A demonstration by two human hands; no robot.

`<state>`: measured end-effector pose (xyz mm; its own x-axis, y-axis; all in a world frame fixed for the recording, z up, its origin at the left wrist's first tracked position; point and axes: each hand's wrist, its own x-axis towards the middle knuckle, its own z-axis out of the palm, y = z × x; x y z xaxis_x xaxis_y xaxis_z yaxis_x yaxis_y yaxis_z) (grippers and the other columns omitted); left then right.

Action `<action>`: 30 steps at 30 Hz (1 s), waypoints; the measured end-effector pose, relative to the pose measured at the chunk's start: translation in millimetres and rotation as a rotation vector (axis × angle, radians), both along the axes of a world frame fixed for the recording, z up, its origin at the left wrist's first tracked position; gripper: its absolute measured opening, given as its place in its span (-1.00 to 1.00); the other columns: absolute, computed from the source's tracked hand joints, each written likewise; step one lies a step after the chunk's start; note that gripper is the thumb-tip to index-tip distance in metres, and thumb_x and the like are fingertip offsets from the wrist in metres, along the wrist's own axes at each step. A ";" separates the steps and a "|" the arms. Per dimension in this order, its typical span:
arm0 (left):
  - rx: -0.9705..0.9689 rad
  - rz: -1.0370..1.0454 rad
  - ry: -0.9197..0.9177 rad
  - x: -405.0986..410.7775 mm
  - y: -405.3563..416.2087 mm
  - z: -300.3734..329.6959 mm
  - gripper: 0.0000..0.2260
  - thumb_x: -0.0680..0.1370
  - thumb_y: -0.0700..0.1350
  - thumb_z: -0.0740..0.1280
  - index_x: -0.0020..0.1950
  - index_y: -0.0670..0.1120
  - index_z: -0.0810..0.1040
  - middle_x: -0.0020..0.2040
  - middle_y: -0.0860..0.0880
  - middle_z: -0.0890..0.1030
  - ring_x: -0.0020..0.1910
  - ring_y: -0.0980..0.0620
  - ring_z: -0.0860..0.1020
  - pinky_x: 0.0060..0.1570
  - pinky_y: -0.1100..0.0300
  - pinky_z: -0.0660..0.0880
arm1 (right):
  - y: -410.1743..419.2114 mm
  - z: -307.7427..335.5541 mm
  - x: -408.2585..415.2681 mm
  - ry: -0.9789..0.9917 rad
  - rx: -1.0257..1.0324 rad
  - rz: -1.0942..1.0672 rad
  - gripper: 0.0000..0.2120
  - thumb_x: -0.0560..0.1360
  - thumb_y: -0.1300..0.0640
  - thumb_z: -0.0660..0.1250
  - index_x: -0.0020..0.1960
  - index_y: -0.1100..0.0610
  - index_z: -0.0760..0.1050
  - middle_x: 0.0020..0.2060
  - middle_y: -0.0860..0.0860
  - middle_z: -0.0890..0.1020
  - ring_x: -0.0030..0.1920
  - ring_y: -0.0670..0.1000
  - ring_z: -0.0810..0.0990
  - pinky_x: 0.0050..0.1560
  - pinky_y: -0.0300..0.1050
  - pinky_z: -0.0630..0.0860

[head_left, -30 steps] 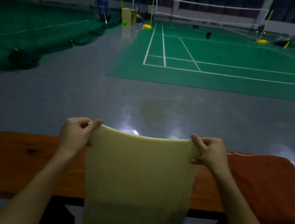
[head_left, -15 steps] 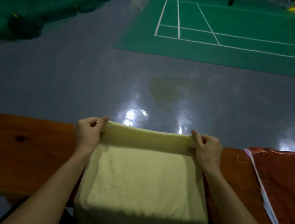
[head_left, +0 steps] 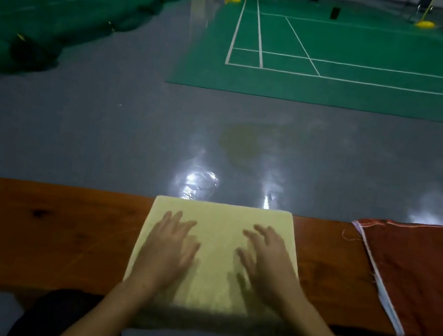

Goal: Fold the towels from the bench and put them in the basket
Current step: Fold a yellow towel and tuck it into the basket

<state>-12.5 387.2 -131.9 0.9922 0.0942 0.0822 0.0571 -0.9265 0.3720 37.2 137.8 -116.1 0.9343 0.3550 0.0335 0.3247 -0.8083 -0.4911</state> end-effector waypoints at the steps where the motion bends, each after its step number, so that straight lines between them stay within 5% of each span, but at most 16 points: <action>1: 0.080 -0.010 0.064 -6.6 -7.9 -7.5 -0.34 0.61 0.38 -0.08 0.66 0.16 0.20 0.71 -0.05 0.10 0.70 -0.13 -0.02 0.63 -0.07 -0.07 | 4.6 -8.8 -10.6 0.007 -0.144 0.040 -0.45 0.70 -0.24 0.08 0.64 -0.09 0.21 0.67 0.04 0.15 0.67 0.18 0.03 0.65 0.21 0.01; 4: 0.191 0.019 0.150 -16.2 -16.9 -18.2 -0.31 0.63 0.42 -0.19 0.71 0.18 -0.11 0.72 -0.07 -0.19 0.68 -0.18 -0.26 0.62 -0.23 -0.26 | 1.4 -27.1 -26.3 -0.023 -0.323 0.091 -0.32 0.65 -0.40 -0.18 0.69 -0.17 -0.08 0.71 0.03 -0.13 0.68 0.21 -0.23 0.62 0.32 -0.25; 8: 0.243 0.051 0.156 -22.4 -16.3 -15.1 -0.34 0.63 0.40 -0.20 0.71 0.21 -0.14 0.72 -0.04 -0.20 0.68 -0.19 -0.27 0.58 -0.31 -0.30 | -23.8 -23.2 -32.4 -0.084 -0.338 0.084 -0.32 0.64 -0.43 -0.20 0.69 -0.21 -0.04 0.71 -0.06 -0.07 0.70 0.13 -0.14 0.65 0.27 -0.15; 12: 0.258 0.063 0.176 -28.2 -12.6 -12.6 -0.33 0.62 0.39 -0.19 0.71 0.20 -0.05 0.73 -0.05 -0.10 0.69 -0.22 -0.17 0.60 -0.32 -0.20 | -48.5 -16.5 -35.6 -0.044 -0.338 -0.017 -0.35 0.65 -0.40 -0.12 0.66 -0.15 0.12 0.69 -0.04 0.11 0.67 0.09 0.09 0.63 0.18 0.12; 16: 0.274 0.091 0.123 -31.7 -10.4 -9.5 -0.33 0.57 0.36 -0.10 0.61 0.16 0.34 0.67 -0.07 0.26 0.64 -0.24 0.18 0.55 -0.33 0.09 | -68.1 -9.2 -46.1 -0.072 -0.334 -0.257 -0.51 0.58 -0.31 0.19 0.38 -0.06 0.44 0.33 -0.03 0.53 0.29 0.02 0.49 0.25 0.00 0.53; 19: 0.278 0.052 -0.026 -32.7 -11.2 -13.4 -0.44 0.59 0.29 0.04 0.38 0.06 0.60 0.48 -0.10 0.54 0.48 -0.24 0.45 0.46 -0.30 0.31 | -70.9 -0.5 -49.6 -0.005 -0.280 -0.433 -0.58 0.55 -0.35 0.28 0.20 -0.05 0.48 0.14 -0.04 0.54 0.13 0.02 0.49 0.14 0.02 0.54; 25: 0.042 -0.183 -0.282 -18.8 -42.0 -12.4 -0.67 0.63 0.11 0.23 0.23 0.00 0.67 0.27 0.00 0.66 0.25 -0.01 0.57 0.30 -0.02 0.53 | -74.4 -0.6 -38.9 0.081 -0.130 -0.443 -0.50 0.48 -0.46 0.24 -0.26 -0.04 0.53 -0.25 -0.15 0.60 -0.21 -0.07 0.60 -0.09 0.05 0.65; 30: -0.084 -0.334 -0.333 -0.1 -77.9 -9.1 -0.84 0.62 -0.03 0.37 0.16 0.02 0.67 0.11 0.06 0.69 0.07 0.02 0.60 0.07 0.03 0.58 | -68.4 8.3 -39.2 0.094 -0.053 -0.457 -0.71 0.58 -0.25 0.37 -0.16 -0.06 0.54 -0.27 -0.18 0.60 -0.24 -0.14 0.59 -0.12 -0.08 0.63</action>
<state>-12.5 309.3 -141.0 0.8902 -0.2052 0.4067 -0.3737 -0.8396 0.3942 -2.0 69.4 -107.8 0.9934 -0.0942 -0.0657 -0.1139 -0.8829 -0.4556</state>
